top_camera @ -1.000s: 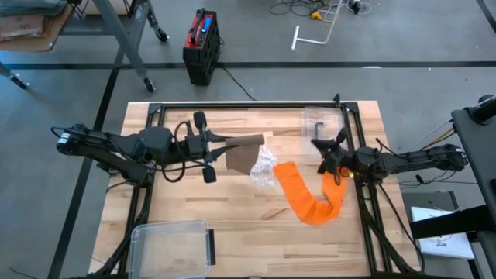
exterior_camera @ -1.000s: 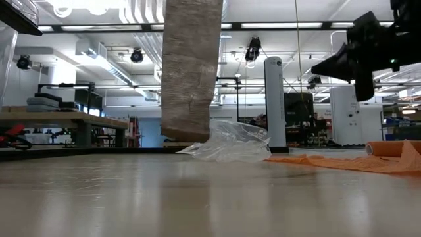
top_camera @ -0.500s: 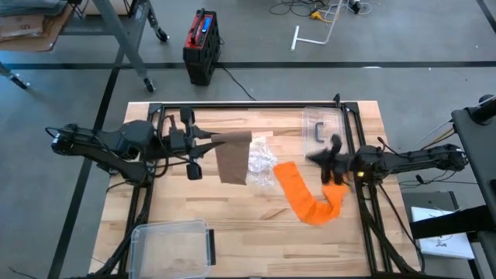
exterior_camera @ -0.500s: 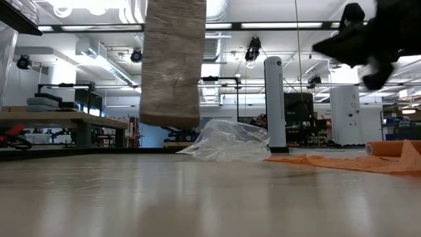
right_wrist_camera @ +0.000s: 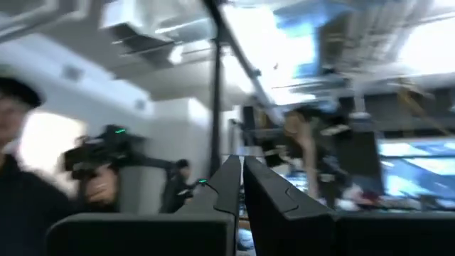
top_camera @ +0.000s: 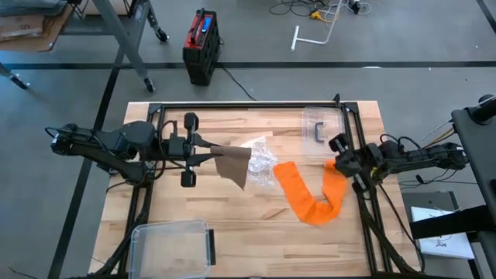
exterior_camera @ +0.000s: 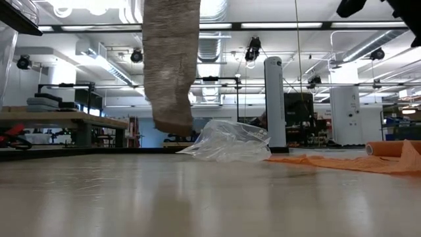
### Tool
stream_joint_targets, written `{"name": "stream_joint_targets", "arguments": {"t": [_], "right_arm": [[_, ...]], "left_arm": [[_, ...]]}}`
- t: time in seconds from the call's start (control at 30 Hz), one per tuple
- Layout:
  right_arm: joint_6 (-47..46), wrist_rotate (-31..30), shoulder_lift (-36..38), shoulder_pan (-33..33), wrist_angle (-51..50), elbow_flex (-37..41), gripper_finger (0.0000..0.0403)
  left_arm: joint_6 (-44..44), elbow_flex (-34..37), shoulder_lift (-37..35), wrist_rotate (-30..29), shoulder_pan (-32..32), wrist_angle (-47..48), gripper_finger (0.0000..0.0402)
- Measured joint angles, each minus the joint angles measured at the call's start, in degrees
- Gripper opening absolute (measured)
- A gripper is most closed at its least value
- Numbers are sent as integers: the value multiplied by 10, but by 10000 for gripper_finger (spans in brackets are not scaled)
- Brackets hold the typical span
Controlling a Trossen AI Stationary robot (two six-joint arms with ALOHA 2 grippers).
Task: Roll bandage
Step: Roll the brown bandage
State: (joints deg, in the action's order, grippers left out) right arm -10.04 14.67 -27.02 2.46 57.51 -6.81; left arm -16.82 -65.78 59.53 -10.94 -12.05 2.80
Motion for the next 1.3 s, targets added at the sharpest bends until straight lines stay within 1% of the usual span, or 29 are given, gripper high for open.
{"name": "stream_joint_targets", "arguments": {"t": [0.1, 0.17, 0.23, 0.37, 0.5, 0.6, 0.67, 0.77, 0.83, 0.93, 1.07, 1.17, 1.3], "right_arm": [[14, -86, -15, 0, -26, 0, 14], [-11, -153, -37, 0, -34, 0, 14], [-33, -186, -64, -1, -38, -1, 14], [-68, -192, -141, -1, -48, -30, 14], [-93, -192, -216, -1, -49, -82, 14], [-62, -198, -260, -1, -59, -129, 13], [-36, -218, -287, -1, -92, -167, 13], [-6, -223, -326, -1, -142, -229, 13], [1, -222, -346, -1, -179, -270, 13], [46, -222, -369, -1, -236, -322, 13], [60, -216, -384, -1, -242, -369, 16], [22, -194, -383, -1, -241, -388, 40], [-41, -189, -385, -1, -242, -405, 112]], "left_arm": [[-1, 0, -5, 0, 1, 6, 45], [-6, 0, -8, -2, 2, 16, 45], [-7, 0, -12, -3, 2, 28, 45], [-7, 0, -25, -5, 2, 50, 45], [-7, 5, -31, -5, 2, 52, 45], [-3, 8, -27, -5, 2, 60, 45], [-3, 8, -20, -5, 2, 65, 45], [-6, 9, -9, -5, 2, 63, 45], [-19, 9, -4, -5, 2, 59, 45], [-50, 9, -1, -5, 2, 63, 45], [-103, 9, 0, -5, 2, 68, 45], [-148, 9, 0, -6, 2, 64, 45], [-207, 9, 2, -7, 2, 63, 45]]}}
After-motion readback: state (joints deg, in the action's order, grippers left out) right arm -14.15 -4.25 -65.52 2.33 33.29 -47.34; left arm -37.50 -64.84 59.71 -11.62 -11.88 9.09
